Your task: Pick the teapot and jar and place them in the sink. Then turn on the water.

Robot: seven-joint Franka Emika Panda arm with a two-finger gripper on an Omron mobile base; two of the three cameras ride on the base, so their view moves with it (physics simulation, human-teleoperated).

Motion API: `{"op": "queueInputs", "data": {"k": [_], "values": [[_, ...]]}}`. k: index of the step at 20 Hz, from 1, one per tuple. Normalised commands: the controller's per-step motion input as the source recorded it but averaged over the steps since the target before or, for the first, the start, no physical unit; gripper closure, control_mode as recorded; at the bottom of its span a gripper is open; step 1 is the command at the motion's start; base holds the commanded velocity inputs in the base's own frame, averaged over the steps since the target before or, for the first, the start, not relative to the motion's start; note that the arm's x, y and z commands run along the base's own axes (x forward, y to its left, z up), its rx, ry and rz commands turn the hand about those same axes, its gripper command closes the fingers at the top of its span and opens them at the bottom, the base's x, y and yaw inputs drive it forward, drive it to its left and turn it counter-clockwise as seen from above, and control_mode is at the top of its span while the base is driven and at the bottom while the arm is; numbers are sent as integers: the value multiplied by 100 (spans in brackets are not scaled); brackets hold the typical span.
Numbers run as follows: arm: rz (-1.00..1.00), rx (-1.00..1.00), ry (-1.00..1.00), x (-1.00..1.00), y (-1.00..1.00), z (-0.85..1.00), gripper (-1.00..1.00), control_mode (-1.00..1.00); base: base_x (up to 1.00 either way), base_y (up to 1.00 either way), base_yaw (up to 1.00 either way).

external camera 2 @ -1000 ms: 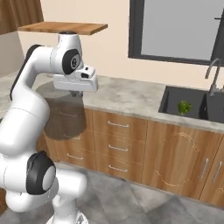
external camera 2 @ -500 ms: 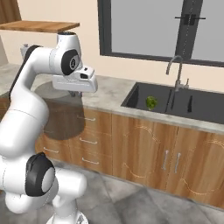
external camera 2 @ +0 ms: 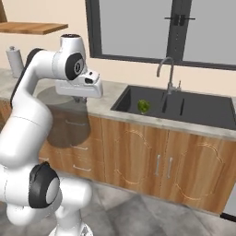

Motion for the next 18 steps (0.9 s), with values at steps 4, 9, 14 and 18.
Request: {"op": "queueInputs", "data": {"k": [4,9,14,18], "values": [[0,0,0,0,0,0,100,100,60,-72,-4],[0,0,0,0,0,0,100,100,89,-37,-6],[0,0,0,0,0,0,100,100,100,-24,-2],[0,0,0,0,0,0,100,100,84,-43,-10]]}}
